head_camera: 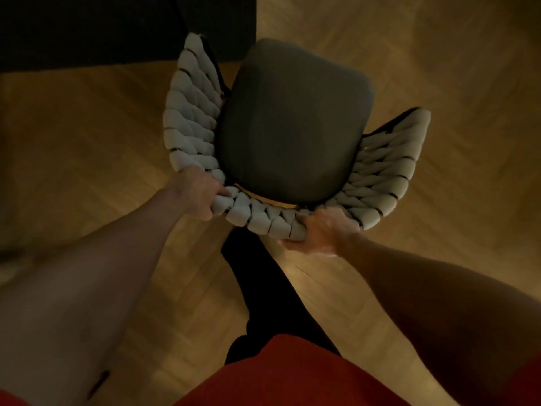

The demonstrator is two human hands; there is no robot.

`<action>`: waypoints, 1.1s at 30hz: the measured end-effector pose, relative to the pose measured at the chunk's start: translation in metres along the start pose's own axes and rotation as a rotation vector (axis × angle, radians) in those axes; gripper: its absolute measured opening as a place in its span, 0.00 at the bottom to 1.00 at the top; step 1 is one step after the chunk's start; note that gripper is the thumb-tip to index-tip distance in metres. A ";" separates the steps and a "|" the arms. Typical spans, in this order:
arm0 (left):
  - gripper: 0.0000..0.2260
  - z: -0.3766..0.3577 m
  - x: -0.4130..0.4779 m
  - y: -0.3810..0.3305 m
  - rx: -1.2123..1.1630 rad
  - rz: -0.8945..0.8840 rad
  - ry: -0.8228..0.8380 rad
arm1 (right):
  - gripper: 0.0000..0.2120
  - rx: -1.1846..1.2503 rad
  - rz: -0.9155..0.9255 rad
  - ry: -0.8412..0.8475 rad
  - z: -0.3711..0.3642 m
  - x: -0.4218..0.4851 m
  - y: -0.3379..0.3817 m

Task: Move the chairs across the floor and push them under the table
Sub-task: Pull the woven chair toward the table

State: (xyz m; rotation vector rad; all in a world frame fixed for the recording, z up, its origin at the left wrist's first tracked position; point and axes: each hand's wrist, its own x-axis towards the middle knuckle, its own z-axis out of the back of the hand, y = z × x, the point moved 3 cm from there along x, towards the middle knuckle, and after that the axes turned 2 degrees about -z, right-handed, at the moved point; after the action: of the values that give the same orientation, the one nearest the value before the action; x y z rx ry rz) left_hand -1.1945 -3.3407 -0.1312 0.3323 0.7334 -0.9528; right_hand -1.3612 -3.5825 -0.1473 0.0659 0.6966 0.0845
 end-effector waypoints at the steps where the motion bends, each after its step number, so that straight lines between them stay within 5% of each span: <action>1: 0.28 -0.007 -0.009 -0.007 -0.024 0.021 -0.008 | 0.45 -0.029 0.009 -0.016 -0.002 -0.004 0.002; 4: 0.28 -0.037 -0.034 -0.022 -0.130 0.062 -0.051 | 0.51 -0.081 0.041 -0.071 -0.013 -0.011 0.012; 10: 0.26 -0.091 -0.055 -0.043 -0.173 0.118 -0.171 | 0.46 -0.161 0.137 -0.086 -0.023 -0.018 0.018; 19: 0.26 -0.094 -0.046 -0.040 -0.098 0.157 -0.223 | 0.51 -0.238 0.197 -0.102 -0.024 -0.012 0.013; 23: 0.25 -0.090 -0.054 -0.052 -0.164 0.223 -0.217 | 0.45 -0.310 0.230 -0.098 -0.020 -0.012 0.007; 33: 0.20 -0.086 -0.040 -0.146 -0.354 0.433 -0.228 | 0.46 -0.462 0.451 -0.059 0.001 0.010 -0.072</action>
State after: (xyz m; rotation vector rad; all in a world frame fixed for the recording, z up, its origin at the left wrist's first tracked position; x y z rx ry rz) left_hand -1.3666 -3.3486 -0.1574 0.0615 0.5753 -0.4300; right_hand -1.3485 -3.6527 -0.1594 -0.2188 0.5795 0.6705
